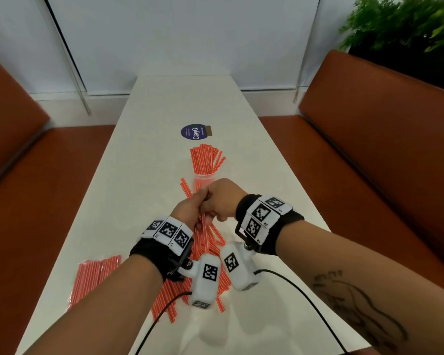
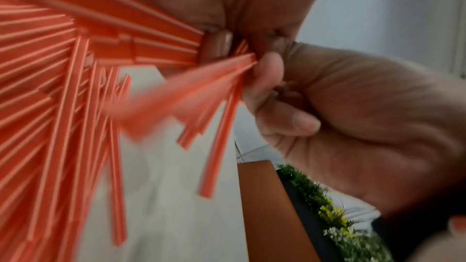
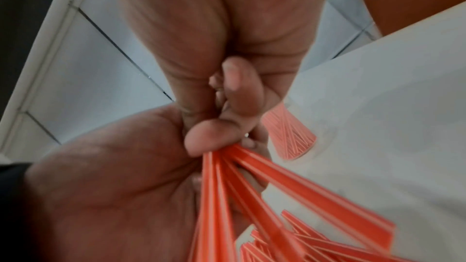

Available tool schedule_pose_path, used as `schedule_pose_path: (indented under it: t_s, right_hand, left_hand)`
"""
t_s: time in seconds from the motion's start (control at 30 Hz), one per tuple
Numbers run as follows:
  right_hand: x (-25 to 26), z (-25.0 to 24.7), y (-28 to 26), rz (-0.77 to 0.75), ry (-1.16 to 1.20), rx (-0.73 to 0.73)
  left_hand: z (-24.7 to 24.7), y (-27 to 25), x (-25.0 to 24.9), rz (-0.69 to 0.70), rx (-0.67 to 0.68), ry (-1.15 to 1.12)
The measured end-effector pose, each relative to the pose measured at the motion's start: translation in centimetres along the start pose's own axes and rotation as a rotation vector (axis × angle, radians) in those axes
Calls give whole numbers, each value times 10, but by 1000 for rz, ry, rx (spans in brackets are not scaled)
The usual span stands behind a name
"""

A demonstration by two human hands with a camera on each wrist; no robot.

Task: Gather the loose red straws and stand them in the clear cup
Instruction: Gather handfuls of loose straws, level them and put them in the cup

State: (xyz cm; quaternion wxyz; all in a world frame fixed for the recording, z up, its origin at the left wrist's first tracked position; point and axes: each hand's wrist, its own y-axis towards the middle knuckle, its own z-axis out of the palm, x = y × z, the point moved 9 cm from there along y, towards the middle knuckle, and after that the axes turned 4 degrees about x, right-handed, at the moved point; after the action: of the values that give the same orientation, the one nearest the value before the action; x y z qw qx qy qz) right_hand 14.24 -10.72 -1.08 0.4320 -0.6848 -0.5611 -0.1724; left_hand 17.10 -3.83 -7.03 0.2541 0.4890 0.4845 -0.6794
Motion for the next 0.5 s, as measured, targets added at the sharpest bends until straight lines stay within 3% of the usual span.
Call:
schedule_pose_path:
  t_s: [0.13,0.23,0.33,0.4,0.5]
  right_hand:
    - [1,2,3,28,-137,-30]
    - [-1,0,3,-7,-44,-60]
    - [-12,-9,3,2,-4,-123]
    - [-26,-7,10,84,-101,-88]
    - [-45,17,24,178,-399,81]
  left_hand:
    - [-9,-4,4,-12,-101,-78]
    - [-19,-3,2,-19,-149,-30]
    - [-42,-1,6,-61,-239,-209]
    - [-60,1,9,-76,-286,-300]
    - [-80,-1,9,-75,-285,-373]
